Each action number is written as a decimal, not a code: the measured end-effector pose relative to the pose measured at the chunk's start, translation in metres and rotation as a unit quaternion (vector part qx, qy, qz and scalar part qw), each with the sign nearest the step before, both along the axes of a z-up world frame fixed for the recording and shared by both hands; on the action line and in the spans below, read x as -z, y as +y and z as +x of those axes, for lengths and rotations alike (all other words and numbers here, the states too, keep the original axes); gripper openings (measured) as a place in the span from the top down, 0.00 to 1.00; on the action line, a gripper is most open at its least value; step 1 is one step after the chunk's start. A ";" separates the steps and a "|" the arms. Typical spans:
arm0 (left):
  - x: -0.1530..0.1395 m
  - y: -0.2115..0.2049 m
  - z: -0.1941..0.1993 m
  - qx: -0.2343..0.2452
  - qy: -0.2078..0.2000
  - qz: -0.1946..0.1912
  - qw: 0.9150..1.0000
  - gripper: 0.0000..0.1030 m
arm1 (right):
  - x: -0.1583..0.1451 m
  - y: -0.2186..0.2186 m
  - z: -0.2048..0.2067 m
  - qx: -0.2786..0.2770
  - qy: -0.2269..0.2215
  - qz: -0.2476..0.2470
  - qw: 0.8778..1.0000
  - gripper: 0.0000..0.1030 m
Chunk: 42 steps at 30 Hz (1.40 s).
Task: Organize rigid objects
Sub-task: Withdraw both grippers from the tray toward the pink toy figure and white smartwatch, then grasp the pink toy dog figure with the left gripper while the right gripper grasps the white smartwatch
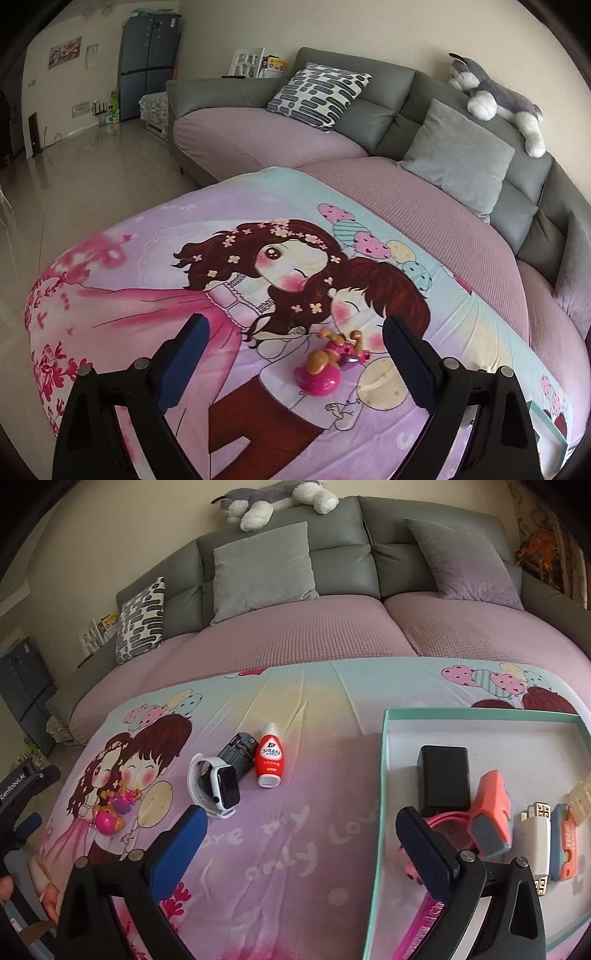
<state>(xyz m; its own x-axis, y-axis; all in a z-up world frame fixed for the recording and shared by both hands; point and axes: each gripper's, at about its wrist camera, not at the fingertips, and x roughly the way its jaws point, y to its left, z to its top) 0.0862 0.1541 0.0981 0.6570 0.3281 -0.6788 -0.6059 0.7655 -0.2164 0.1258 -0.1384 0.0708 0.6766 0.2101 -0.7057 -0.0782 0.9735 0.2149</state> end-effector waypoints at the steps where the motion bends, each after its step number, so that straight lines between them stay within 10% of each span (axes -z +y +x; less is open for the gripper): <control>1: 0.003 0.003 0.000 -0.002 0.000 -0.006 1.000 0.08 | 0.002 0.005 0.001 -0.006 0.003 -0.001 1.000 0.00; 21: 0.068 0.005 0.039 0.059 0.070 -0.080 0.993 0.08 | 0.026 0.086 0.032 -0.074 0.004 -0.056 0.996 0.00; 30: 0.073 0.000 0.049 0.076 0.072 -0.067 0.992 0.09 | 0.036 0.098 0.044 -0.079 0.013 -0.065 0.995 0.18; 42: 0.078 -0.012 0.060 0.110 0.088 -0.052 0.989 0.42 | 0.044 0.104 0.050 -0.084 0.017 -0.066 0.994 0.45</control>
<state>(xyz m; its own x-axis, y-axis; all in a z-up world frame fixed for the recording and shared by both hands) 0.1465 0.1422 0.0206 0.5739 0.1124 -0.8111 -0.4620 0.8623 -0.2075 0.1754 -0.0340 0.0271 0.6156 0.2229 -0.7559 -0.2371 0.9671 0.0920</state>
